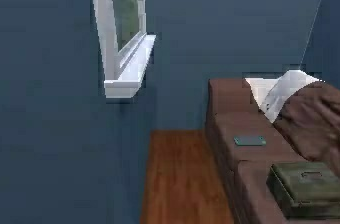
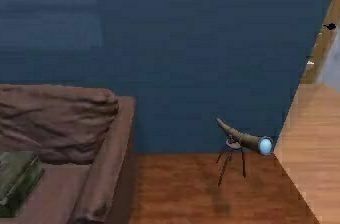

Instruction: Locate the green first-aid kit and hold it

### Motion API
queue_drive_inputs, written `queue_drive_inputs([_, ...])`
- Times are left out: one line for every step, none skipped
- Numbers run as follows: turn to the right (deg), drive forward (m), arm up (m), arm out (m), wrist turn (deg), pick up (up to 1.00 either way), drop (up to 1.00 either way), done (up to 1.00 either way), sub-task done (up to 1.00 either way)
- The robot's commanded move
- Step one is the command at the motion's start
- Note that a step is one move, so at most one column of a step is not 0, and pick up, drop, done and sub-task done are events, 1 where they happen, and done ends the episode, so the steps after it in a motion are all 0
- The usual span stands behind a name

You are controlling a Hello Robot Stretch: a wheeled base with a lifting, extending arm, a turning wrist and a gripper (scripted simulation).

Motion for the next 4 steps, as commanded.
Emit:
queue_drive_inputs([45.0,0.0,0.0,0.0,0.0,0.0,0.0,0.0,0.0])
queue_drive_inputs([45.0,0.0,0.0,0.0,0.0,0.0,0.0,0.0,0.0])
queue_drive_inputs([6.0,0.0,0.0,0.0,0.0,0.0,0.0,0.0,0.0])
queue_drive_inputs([0.0,0.7,0.0,0.0,0.0,0.0,0.0,0.0,0.0])
